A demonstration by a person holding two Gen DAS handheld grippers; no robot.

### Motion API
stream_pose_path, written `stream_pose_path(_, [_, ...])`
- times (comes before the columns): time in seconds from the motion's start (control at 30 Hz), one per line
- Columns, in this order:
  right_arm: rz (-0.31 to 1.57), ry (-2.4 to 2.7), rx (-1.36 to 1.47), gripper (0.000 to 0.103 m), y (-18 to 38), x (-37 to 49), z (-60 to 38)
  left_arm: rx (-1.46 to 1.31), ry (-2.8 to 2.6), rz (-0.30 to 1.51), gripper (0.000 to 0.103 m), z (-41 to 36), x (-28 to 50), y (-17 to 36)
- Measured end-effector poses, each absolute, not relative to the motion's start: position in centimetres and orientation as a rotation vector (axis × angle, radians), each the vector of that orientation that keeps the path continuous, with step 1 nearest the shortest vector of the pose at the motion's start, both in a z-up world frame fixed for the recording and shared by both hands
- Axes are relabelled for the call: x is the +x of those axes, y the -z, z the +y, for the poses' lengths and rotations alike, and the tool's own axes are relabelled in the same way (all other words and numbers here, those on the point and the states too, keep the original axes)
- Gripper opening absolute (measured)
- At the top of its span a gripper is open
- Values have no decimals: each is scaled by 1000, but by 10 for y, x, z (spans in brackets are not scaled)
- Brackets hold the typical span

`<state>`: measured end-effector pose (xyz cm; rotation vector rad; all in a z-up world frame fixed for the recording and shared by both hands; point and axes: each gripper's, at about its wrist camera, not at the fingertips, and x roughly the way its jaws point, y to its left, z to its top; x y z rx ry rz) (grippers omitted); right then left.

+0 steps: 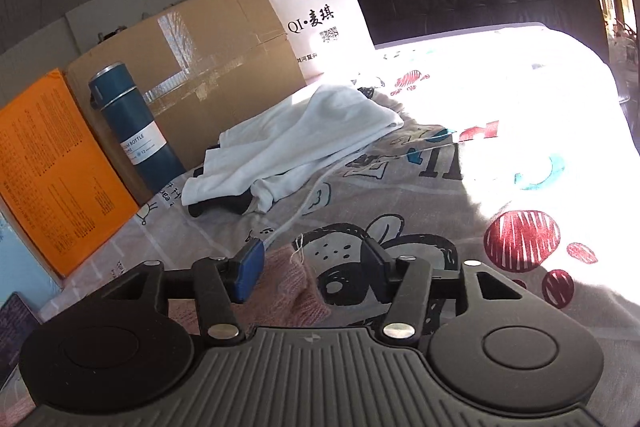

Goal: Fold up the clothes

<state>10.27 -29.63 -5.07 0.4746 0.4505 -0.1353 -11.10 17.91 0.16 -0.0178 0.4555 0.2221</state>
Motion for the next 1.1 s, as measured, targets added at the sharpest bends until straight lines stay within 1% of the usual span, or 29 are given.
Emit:
stream_pose_path(0.03, [440,142,488,63,48,95,-298,-36,-234,433,68,180,-115,-6])
stream_pose_path(0.07, [434,141,504,67,46,89,-300,-54,-246,411,71,181,-120,-10])
stream_pose_path(0.1, [435,131,521,68,44,83,-301,-69,-243,393,74,181,-124,-13])
stream_pose_path(0.13, [444,116,538,69,43,77,-302,-78,-237,384,76,180,-126,-15])
stream_pose_path(0.27, [567,7,622,69,48,75,-298,-79,-192,384,76,169,-133,-17])
stream_pose_path(0.37, [654,-14,615,69,50,83,-285,-41,-170,405,77,159,-132,-11])
stream_pose_path(0.53, [659,-80,633,68,53,101,-272,4,-185,450,77,154,-124,2])
stream_pose_path(0.6, [642,-90,658,66,57,110,-271,8,-188,467,77,155,-122,6])
stream_pose_path(0.63, [631,-92,673,63,59,114,-272,10,-190,475,77,156,-122,7])
stream_pose_path(0.7, [618,-82,689,45,63,117,-272,14,-193,492,77,157,-120,11])
stream_pose_path(0.73, [614,-75,695,29,65,118,-272,16,-194,501,77,157,-119,13])
stream_pose_path(0.77, [607,-70,700,19,66,118,-273,18,-192,506,77,158,-118,14])
stream_pose_path(0.83, [555,-73,708,14,62,109,-274,17,-176,513,77,159,-118,16])
stream_pose_path(0.9, [456,-89,700,13,50,94,-275,-5,-144,507,75,162,-122,12])
stream_pose_path(0.93, [408,-90,687,13,42,86,-275,-20,-129,502,65,163,-125,10])
stream_pose_path(0.97, [369,-89,673,13,36,78,-274,-34,-113,497,50,164,-129,7])
stream_pose_path(1.0, [339,-84,657,13,30,71,-274,-49,-97,493,17,166,-132,4])
stream_pose_path(1.03, [314,-78,643,13,25,64,-274,-64,-81,488,13,167,-136,1])
stream_pose_path(1.1, [287,-67,625,13,18,53,-275,-93,-50,478,12,170,-143,-5])
